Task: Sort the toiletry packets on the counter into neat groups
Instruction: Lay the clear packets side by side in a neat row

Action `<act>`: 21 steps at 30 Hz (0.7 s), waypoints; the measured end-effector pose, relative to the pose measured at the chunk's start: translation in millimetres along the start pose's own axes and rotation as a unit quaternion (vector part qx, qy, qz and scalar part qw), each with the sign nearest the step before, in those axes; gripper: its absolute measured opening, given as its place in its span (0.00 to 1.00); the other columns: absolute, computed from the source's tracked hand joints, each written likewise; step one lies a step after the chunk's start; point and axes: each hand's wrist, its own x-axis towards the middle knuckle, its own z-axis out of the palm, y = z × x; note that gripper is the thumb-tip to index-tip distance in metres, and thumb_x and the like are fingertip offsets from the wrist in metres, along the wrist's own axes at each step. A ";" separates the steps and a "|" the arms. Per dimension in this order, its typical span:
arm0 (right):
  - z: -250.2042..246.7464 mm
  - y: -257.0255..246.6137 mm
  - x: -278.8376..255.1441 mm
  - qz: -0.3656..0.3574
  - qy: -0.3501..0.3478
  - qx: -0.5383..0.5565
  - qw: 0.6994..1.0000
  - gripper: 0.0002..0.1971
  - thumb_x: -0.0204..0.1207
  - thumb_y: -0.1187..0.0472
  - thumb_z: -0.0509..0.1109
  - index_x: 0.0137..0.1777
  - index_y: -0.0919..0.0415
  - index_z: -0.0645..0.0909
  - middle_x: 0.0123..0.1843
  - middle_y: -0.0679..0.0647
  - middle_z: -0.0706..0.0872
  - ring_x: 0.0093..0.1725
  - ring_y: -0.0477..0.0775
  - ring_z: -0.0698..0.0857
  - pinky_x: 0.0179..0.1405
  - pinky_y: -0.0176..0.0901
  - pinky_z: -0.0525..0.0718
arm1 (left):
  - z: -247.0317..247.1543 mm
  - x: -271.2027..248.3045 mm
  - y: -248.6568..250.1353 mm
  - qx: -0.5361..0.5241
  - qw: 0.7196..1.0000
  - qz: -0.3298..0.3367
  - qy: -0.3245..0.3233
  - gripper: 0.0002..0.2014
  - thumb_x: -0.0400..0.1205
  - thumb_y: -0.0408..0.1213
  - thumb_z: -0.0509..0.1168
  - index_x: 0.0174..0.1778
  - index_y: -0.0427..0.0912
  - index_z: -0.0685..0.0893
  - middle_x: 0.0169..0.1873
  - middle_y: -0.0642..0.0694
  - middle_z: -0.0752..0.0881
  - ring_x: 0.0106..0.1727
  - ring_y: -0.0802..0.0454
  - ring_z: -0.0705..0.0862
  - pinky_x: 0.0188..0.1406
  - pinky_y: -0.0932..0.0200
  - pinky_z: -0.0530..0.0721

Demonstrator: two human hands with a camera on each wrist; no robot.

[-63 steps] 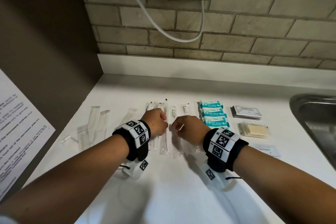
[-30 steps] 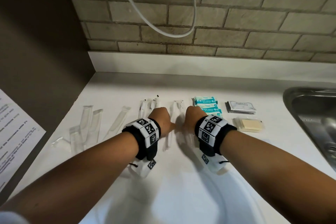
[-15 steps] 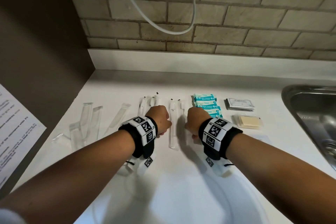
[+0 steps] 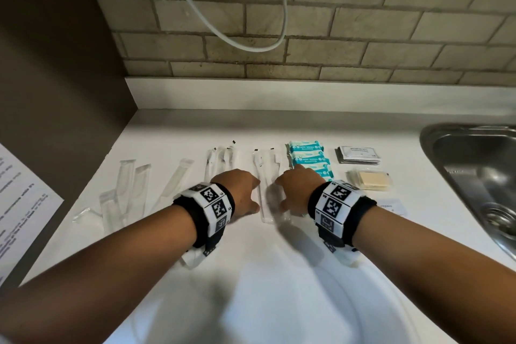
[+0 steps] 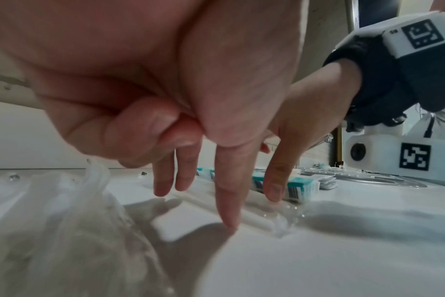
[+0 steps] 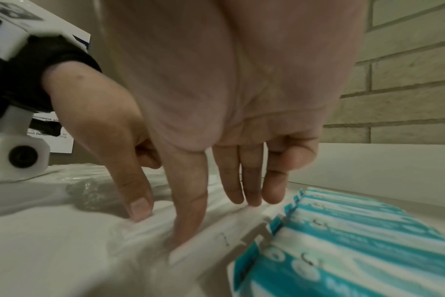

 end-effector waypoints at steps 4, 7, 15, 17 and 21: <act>0.1 -0.2 -2.7 -0.005 0.011 -0.006 1.000 0.20 0.76 0.51 0.72 0.66 0.55 0.81 0.60 0.54 0.85 0.66 0.57 0.78 0.62 0.49 0.78 | -5.8 2.1 5.7 -0.038 0.999 0.012 0.019 0.35 0.75 0.49 0.69 0.79 0.49 0.69 0.75 0.49 0.77 0.74 0.48 0.77 0.71 0.52 0.77; 0.7 -2.4 -0.8 -0.009 0.013 -0.021 1.000 0.18 0.76 0.49 0.71 0.64 0.54 0.81 0.59 0.53 0.85 0.66 0.57 0.77 0.62 0.49 0.77 | -3.0 5.2 9.6 -0.027 0.999 0.026 0.009 0.42 0.73 0.61 0.69 0.81 0.49 0.65 0.77 0.50 0.74 0.76 0.48 0.75 0.72 0.52 0.75; -6.2 5.4 -8.3 -0.025 -0.015 -0.021 0.999 0.19 0.77 0.51 0.70 0.68 0.49 0.80 0.59 0.53 0.85 0.66 0.56 0.75 0.62 0.47 0.74 | -0.9 12.8 8.6 0.031 0.999 0.017 0.001 0.40 0.74 0.60 0.69 0.81 0.53 0.64 0.70 0.50 0.81 0.68 0.45 0.81 0.62 0.52 0.81; -6.7 5.1 -9.3 -0.025 -0.013 -0.018 0.999 0.18 0.77 0.52 0.70 0.68 0.49 0.80 0.59 0.53 0.85 0.65 0.56 0.75 0.63 0.47 0.75 | -1.8 14.7 8.1 0.031 0.999 0.012 -0.004 0.41 0.74 0.60 0.70 0.81 0.54 0.64 0.70 0.51 0.81 0.69 0.46 0.81 0.63 0.52 0.81; -6.3 3.4 -10.4 -0.024 -0.015 -0.009 1.000 0.18 0.78 0.53 0.70 0.68 0.51 0.81 0.60 0.54 0.85 0.66 0.57 0.76 0.65 0.49 0.75 | -2.2 16.6 8.5 0.031 0.999 0.010 -0.008 0.41 0.73 0.60 0.71 0.81 0.54 0.64 0.71 0.52 0.81 0.69 0.47 0.81 0.64 0.50 0.81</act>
